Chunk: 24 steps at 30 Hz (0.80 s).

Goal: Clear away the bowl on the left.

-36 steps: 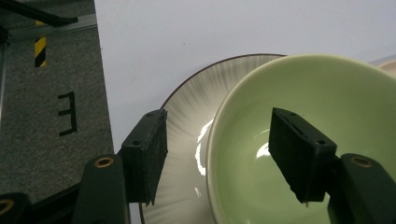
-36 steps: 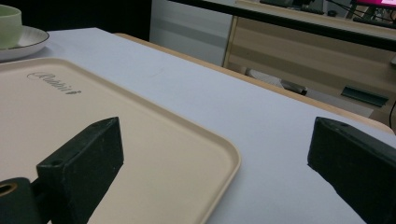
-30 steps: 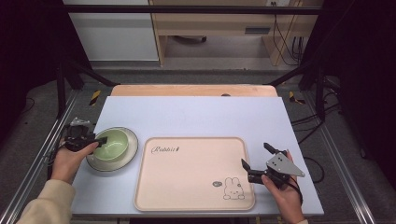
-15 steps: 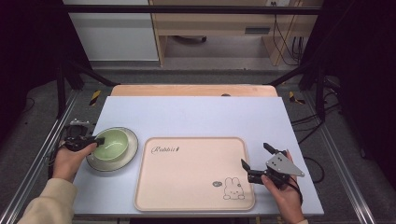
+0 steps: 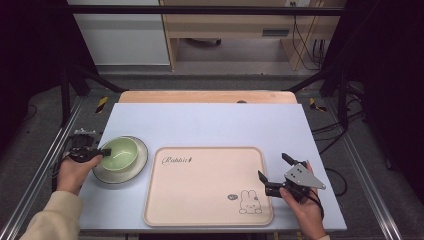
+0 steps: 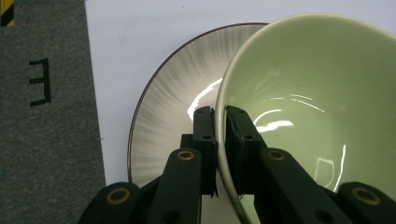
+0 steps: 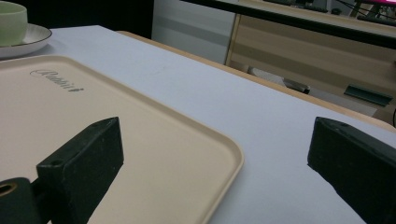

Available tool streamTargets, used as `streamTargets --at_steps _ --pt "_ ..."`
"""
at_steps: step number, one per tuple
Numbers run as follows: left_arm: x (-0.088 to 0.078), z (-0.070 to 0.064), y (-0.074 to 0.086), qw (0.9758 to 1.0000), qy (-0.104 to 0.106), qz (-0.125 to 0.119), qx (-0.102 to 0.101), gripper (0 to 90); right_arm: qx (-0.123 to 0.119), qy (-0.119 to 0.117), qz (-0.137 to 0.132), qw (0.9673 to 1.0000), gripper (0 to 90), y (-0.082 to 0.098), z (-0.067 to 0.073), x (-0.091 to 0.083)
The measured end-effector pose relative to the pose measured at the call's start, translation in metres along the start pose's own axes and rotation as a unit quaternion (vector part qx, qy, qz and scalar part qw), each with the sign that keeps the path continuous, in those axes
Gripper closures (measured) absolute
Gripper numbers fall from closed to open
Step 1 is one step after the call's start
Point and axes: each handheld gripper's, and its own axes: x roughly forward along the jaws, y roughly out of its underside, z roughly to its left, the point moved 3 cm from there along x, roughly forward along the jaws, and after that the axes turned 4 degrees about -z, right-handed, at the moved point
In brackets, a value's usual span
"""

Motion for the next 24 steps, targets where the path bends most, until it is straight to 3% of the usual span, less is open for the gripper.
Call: streamTargets --at_steps 2,4,7,13,24 --pt "-0.001 0.001 0.001 1.0 0.009 0.0 -0.002 83.4 0.0 -0.001 0.001 1.0 3.6 0.0 0.0 0.0" --pt "-0.003 0.003 0.002 0.9996 0.015 -0.002 -0.023 83.7 0.0 -0.001 0.002 1.0 3.6 0.0 0.001 0.001" --pt "-0.005 0.002 0.002 0.9995 0.015 -0.005 -0.029 83.8 0.001 -0.001 0.002 1.0 3.6 0.0 0.001 0.001" --pt "-0.011 -0.011 -0.002 0.9998 0.01 -0.007 -0.013 83.5 0.002 -0.003 0.0 1.0 3.6 0.0 0.001 0.002" --pt "-0.014 -0.036 -0.016 0.9994 0.027 -0.018 0.006 83.4 -0.001 -0.005 0.0 1.0 3.7 0.0 0.002 0.002"
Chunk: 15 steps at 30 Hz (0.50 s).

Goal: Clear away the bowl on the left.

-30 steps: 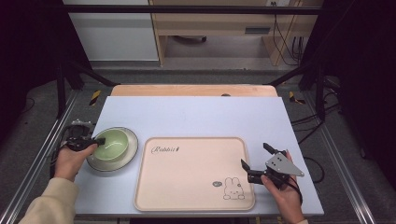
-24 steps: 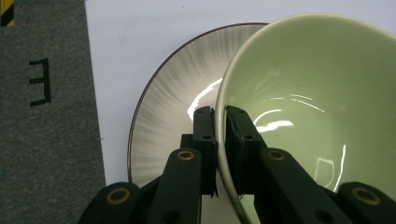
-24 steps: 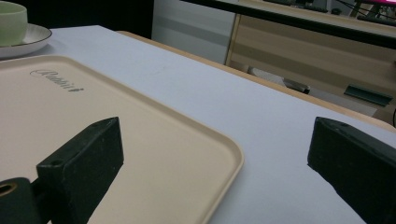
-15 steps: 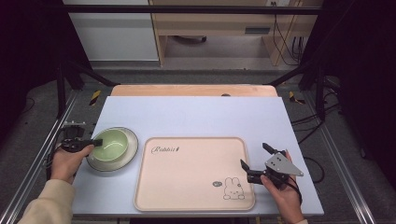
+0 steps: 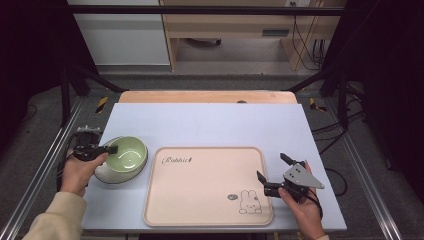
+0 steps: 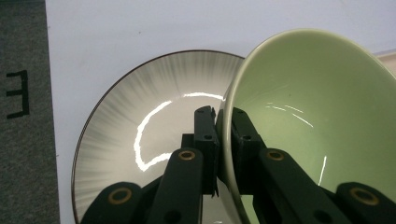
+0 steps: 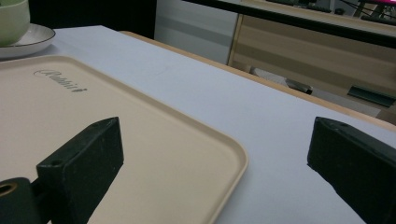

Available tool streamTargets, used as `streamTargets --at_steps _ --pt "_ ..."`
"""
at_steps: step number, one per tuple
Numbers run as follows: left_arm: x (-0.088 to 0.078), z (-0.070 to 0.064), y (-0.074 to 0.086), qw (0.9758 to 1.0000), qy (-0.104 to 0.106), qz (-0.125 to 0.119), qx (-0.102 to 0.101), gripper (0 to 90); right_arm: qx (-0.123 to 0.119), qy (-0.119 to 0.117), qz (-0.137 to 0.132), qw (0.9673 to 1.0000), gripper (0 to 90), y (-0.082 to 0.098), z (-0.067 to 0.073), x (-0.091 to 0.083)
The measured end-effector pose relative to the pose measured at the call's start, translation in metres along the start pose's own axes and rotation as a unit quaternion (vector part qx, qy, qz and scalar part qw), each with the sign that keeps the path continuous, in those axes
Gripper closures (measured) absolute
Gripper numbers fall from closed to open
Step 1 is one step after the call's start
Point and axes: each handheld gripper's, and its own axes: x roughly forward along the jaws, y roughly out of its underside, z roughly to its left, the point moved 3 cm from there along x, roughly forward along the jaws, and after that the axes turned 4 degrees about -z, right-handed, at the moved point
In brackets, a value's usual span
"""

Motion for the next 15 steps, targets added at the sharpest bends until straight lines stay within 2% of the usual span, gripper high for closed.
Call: streamTargets --at_steps 5,15 --pt "-0.003 -0.011 -0.007 0.9999 0.013 -0.009 0.001 83.4 0.001 0.001 0.001 1.0 3.7 0.0 0.0 0.0" --pt "-0.005 -0.026 -0.015 0.9996 0.022 -0.013 0.012 83.4 -0.001 0.0 -0.001 1.0 3.7 0.0 0.0 0.0"
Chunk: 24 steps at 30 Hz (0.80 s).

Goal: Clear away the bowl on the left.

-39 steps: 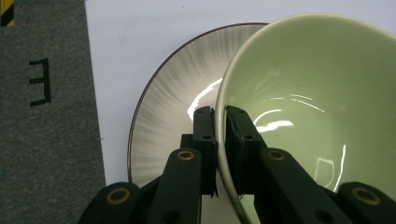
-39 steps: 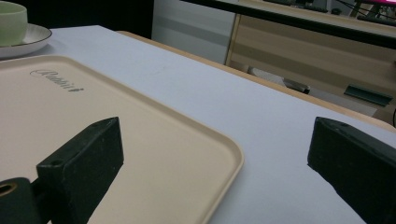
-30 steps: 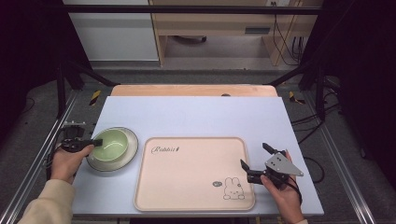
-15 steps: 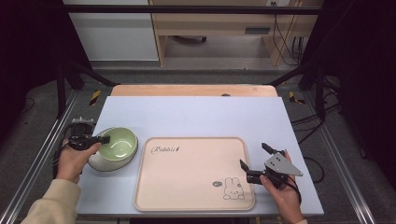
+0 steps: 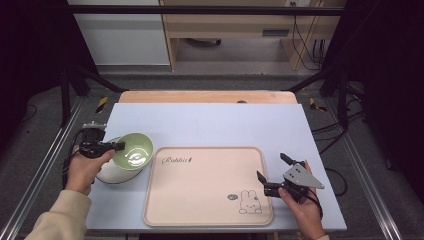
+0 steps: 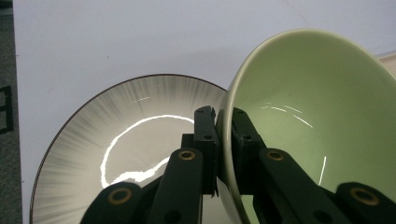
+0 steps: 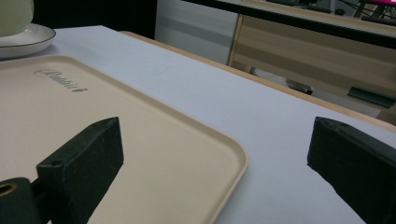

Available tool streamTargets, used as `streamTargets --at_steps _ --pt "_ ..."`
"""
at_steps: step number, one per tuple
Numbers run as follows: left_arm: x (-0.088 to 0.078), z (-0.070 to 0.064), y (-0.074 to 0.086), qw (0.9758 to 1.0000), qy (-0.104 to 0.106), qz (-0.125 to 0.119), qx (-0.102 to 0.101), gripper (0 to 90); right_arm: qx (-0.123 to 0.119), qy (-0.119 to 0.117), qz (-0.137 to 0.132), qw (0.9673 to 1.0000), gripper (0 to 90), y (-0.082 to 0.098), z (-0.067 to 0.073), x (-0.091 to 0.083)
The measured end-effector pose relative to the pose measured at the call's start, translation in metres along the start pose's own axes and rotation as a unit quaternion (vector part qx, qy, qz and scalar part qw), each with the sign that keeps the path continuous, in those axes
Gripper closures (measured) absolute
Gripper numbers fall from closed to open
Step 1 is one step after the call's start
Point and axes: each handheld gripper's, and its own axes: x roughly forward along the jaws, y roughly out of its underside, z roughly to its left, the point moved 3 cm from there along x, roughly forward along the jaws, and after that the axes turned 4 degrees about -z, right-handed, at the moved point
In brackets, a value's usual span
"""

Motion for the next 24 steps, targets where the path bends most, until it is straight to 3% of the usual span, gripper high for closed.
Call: streamTargets --at_steps 24 --pt "0.011 -0.044 -0.01 0.9989 0.039 -0.01 0.023 83.2 0.0 0.003 -0.001 1.0 3.7 -0.001 -0.001 -0.001"
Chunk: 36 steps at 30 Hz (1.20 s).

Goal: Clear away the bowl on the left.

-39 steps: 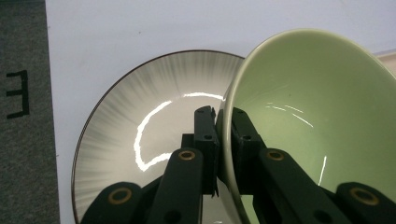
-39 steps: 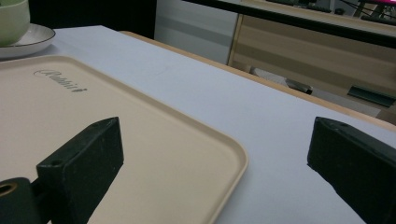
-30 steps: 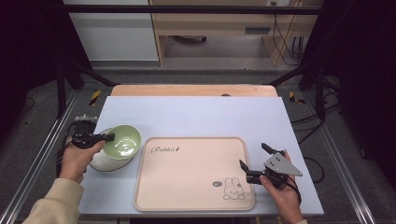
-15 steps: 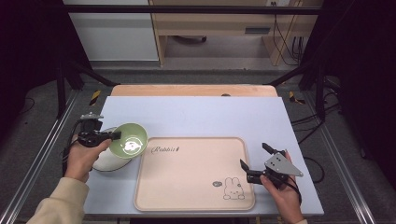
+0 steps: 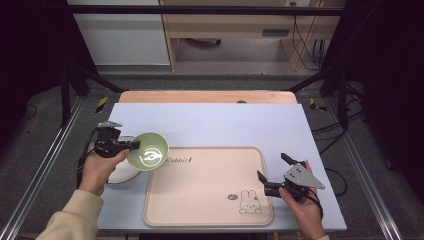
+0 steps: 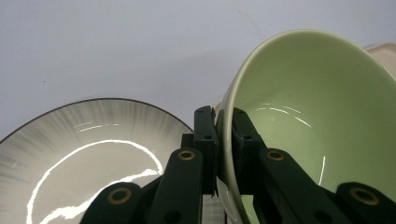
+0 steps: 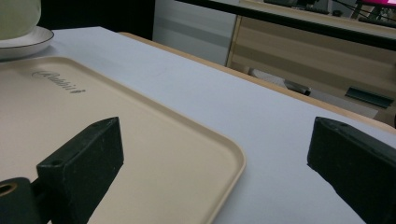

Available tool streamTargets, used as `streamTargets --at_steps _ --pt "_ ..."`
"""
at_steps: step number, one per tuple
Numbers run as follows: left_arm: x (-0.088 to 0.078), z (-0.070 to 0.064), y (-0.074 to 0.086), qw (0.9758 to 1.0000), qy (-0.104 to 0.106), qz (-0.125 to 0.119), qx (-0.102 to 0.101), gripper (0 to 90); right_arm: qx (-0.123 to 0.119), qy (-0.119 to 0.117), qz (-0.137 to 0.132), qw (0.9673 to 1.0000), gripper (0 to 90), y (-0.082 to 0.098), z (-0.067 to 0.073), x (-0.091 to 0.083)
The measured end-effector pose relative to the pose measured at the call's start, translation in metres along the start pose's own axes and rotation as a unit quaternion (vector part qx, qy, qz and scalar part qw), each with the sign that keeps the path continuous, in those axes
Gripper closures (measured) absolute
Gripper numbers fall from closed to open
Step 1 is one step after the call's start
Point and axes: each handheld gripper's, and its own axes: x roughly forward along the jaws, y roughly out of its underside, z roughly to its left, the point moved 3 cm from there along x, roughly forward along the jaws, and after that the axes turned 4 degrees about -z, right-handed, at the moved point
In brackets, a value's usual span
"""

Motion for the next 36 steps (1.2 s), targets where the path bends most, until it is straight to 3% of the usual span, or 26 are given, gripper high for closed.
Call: streamTargets --at_steps 10,36 --pt "0.011 -0.023 -0.006 0.9996 0.029 0.001 0.005 83.3 0.001 0.005 -0.002 1.0 3.8 0.0 -0.001 0.0" --pt "0.037 -0.064 -0.008 0.998 0.049 0.021 0.035 83.3 0.006 0.003 -0.008 0.9999 3.8 -0.002 -0.001 -0.002"
